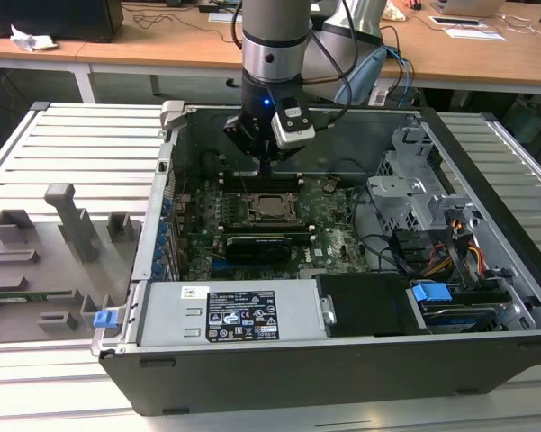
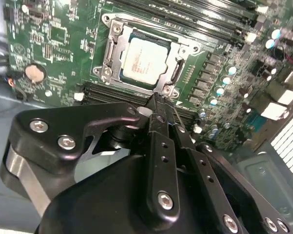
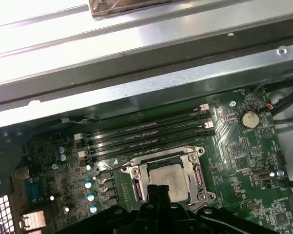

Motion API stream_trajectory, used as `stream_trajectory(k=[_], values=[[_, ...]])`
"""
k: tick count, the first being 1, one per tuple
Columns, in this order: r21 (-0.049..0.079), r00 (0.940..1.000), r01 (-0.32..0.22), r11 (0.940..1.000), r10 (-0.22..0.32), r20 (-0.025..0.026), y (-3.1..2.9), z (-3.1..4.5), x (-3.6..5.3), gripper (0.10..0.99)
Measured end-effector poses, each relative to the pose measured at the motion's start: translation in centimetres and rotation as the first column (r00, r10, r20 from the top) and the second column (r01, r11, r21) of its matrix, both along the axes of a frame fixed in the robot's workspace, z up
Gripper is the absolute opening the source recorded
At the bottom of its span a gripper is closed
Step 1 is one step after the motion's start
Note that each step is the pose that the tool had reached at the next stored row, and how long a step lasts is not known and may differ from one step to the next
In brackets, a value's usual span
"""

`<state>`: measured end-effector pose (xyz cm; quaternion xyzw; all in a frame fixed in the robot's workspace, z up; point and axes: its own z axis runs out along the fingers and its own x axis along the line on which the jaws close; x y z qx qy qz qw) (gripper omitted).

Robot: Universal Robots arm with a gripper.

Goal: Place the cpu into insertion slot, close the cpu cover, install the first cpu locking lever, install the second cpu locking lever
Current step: 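Install the first cpu locking lever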

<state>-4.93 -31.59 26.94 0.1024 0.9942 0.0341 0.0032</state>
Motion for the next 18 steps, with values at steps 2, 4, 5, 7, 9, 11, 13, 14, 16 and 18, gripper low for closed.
stream_trajectory(k=[2, 4, 5, 7, 9, 11, 13, 14, 16, 18], values=[[0.0, 0.9991, -0.042, 0.9991, 0.042, 0.0, 0.0, -0.01, 0.0, 0.106], [0.0, 0.9965, -0.083, 0.9965, 0.083, 0.0, 0.0, -0.02, 0.0, 0.106], [0.0, 0.994, -0.11, 0.994, 0.11, 0.0, 0.0, -0.03, 0.0, 0.106], [0.0, 0.9879, -0.155, 0.9879, 0.155, 0.0001, 0.0, -0.06, -0.03, 0.106], [0.003, 0.9861, -0.166, 0.9861, 0.166, 0.0005, 0.0, -0.06, -0.57, 0.106], [0.005, 0.9861, -0.166, 0.9861, 0.166, 0.0009, 0.0, -0.07, -1.19, 0.106], [0.008, 0.9847, -0.174, 0.9847, 0.174, 0.0014, -0.13, -0.1, -2.28, 0.106], [0.009, 0.9835, -0.181, 0.9835, 0.181, 0.0016, -0.17, -0.11, -2.74, 0.106], [0.012, 0.9832, -0.183, 0.9831, 0.182, 0.0024, -0.17, -0.16, -3.89, 0.106], [0.013, 0.9832, -0.183, 0.9831, 0.183, 0.0029, -0.17, -0.24, -4.62, 0.106]])
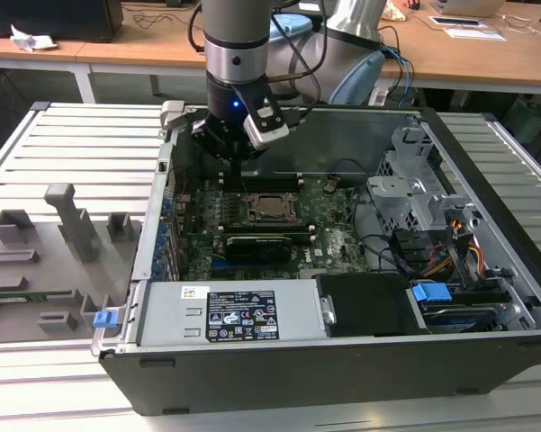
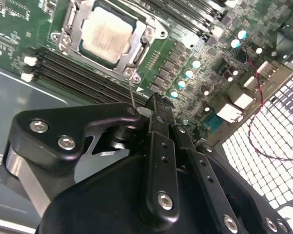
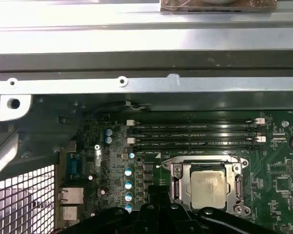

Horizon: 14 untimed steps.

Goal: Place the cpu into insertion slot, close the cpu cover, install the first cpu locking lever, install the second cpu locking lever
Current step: 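Install the first cpu locking lever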

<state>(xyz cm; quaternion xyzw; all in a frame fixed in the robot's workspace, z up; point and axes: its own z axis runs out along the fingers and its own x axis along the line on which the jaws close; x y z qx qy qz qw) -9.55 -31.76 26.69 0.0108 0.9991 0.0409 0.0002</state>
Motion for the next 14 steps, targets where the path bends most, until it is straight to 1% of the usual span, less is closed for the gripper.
stream_trajectory(k=[2, 3, 4, 9, 13, 14], values=[[0.0, 1.0, 0.0, 1.0, 0.0, -0.0001, 0.01, -0.06, -0.34, 0.106], [0.0, 1.0, 0.0, 1.0, 0.0, -0.0002, 0.15, -0.18, -0.76, 0.106], [0.0, 1.0, 0.0, 1.0, 0.0, -0.0001, 0.46, -0.32, -0.85, 0.106], [0.0, 1.0, 0.0, 1.0, 0.0, -0.0002, 1.51, -0.65, -0.87, 0.106], [0.0, 1.0, 0.0, 1.0, 0.0, 0.0, 2.16, -0.75, -0.86, 0.106], [0.0, 1.0, 0.0, 1.0, 0.0, -0.0001, 2.29, -0.77, -0.74, 0.106]])
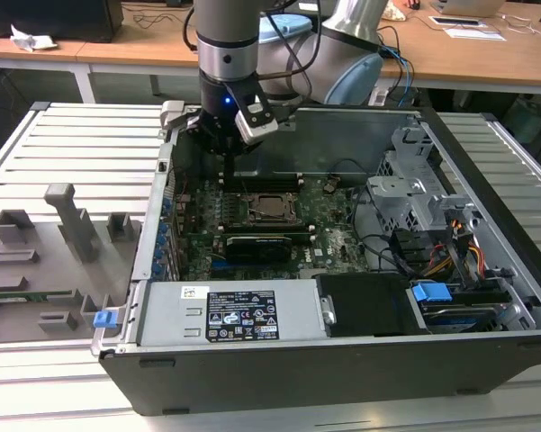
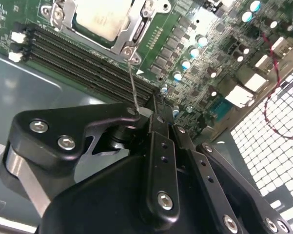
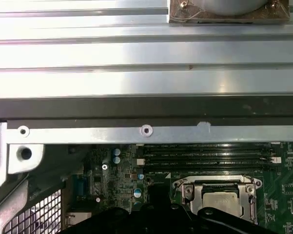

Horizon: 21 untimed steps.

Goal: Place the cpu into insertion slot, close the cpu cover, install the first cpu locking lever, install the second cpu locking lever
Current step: 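Install the first cpu locking lever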

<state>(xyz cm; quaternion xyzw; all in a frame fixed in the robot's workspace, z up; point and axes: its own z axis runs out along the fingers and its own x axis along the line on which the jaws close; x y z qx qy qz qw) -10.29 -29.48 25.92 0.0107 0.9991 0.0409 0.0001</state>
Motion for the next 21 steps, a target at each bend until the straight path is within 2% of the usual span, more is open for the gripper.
stream_trajectory(k=[13, 20, 21], values=[[-0.001, 1.0, 0.0, 1.0, 0.0, 0.0001, 0.17, -0.17, 3.08, 0.106], [0.0, 1.0, 0.0, 1.0, 0.0, 0.0, 0.17, -0.45, 3.85, 0.106], [0.016, 1.0, -0.001, 0.9999, 0.001, -0.0001, 0.17, -0.48, 3.86, 0.106]])
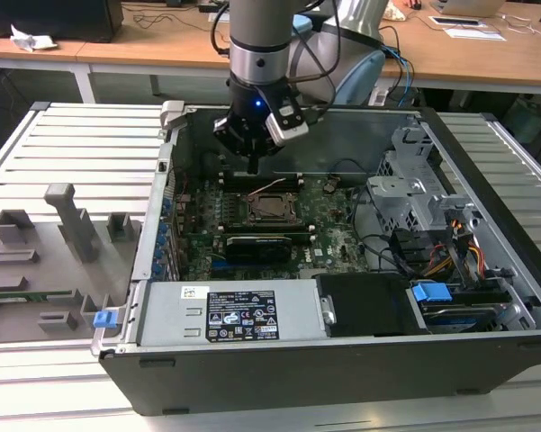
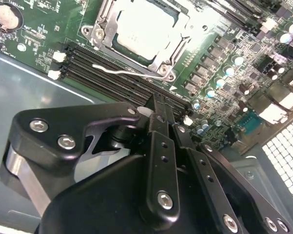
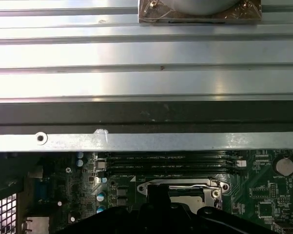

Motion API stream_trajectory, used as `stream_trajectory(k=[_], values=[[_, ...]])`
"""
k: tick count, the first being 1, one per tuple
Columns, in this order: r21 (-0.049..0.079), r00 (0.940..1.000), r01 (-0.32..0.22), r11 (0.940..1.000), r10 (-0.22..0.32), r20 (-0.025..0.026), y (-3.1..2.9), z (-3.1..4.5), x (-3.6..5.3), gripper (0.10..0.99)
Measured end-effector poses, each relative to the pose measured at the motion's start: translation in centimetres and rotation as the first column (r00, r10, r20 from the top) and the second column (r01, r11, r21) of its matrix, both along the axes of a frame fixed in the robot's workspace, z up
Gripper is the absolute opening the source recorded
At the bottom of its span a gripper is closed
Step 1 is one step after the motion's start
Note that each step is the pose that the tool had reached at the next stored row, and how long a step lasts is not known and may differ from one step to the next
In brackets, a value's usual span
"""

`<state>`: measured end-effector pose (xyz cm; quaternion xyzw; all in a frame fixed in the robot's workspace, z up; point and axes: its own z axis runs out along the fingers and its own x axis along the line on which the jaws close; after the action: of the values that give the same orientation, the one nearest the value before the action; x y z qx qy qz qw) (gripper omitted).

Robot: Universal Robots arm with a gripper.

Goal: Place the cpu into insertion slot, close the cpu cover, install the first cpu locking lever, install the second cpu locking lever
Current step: 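Install the first cpu locking lever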

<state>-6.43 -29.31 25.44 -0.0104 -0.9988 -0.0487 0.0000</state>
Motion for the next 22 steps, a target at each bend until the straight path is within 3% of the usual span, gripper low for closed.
stream_trajectory(k=[1, 5, 7, 11, 22], values=[[0.011, 1.0, -0.001, 0.9999, 0.001, 0.0002, 0.0, -0.06, 0.01, 0.106], [0.011, 0.9987, -0.051, 0.9986, 0.051, 0.0009, -0.01, -0.5, 0.04, 0.106], [0.02, 0.9987, -0.052, 0.9985, 0.052, 0.0017, -0.09, -0.58, 0.05, 0.106], [0.02, 0.9983, -0.059, 0.9981, 0.059, 0.0072, -0.14, -0.65, 0.05, 0.106], [0.02, 0.9981, -0.061, 0.9979, 0.061, 0.0073, -0.15, -0.96, 0.38, 0.106]])
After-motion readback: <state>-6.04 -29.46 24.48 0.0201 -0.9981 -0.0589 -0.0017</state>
